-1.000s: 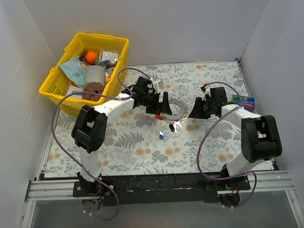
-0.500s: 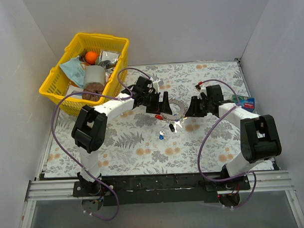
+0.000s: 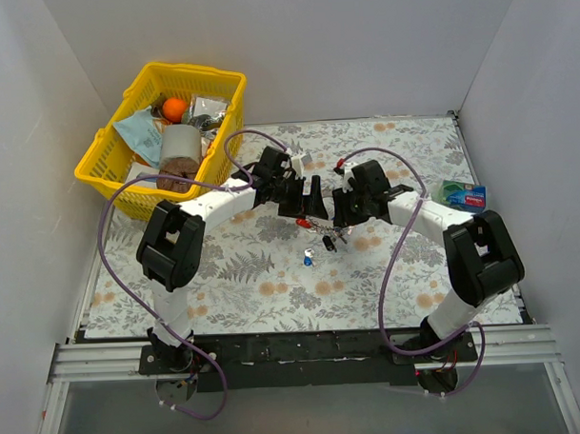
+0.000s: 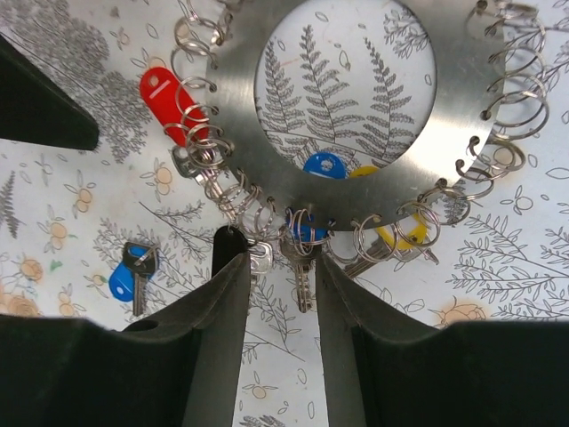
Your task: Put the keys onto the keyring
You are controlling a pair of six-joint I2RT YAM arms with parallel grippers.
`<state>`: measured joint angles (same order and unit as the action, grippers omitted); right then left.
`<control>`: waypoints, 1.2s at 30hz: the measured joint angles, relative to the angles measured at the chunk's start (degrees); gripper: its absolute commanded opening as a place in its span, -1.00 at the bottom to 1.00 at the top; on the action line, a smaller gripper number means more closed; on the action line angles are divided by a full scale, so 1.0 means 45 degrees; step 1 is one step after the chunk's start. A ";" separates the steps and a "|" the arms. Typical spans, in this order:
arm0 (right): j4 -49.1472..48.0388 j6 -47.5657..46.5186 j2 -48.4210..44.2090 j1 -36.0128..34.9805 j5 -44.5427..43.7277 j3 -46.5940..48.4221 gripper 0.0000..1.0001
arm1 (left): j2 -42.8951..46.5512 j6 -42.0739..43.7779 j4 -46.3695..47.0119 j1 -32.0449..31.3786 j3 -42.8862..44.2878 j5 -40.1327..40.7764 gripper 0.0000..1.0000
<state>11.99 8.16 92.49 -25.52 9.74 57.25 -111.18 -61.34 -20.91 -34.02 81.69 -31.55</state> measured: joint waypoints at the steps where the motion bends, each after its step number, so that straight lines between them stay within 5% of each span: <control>1: 0.0049 -0.0034 0.0126 -0.0083 -0.0141 0.0000 -0.13 | 0.0000 0.0005 0.0010 0.0000 -0.0039 0.0000 0.72; 12: 0.0359 -0.0214 0.1171 -0.0350 -0.0850 0.0515 -0.22 | 0.0000 0.0005 0.0019 -0.0005 -0.0238 0.0005 0.72; 20: 0.0359 -0.0272 0.1671 -0.0364 -0.0879 0.1078 -0.71 | 0.0000 0.0005 0.0015 -0.0005 -0.0340 0.0015 0.72; 36: 0.1054 -0.0534 0.2220 -0.0525 -0.1234 0.1768 -0.63 | 0.0000 0.0078 0.0005 0.0000 -0.0413 0.0151 0.72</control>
<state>16.73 5.76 102.48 -27.88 4.19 65.21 -111.18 -60.99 -20.88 -34.02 79.83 -30.87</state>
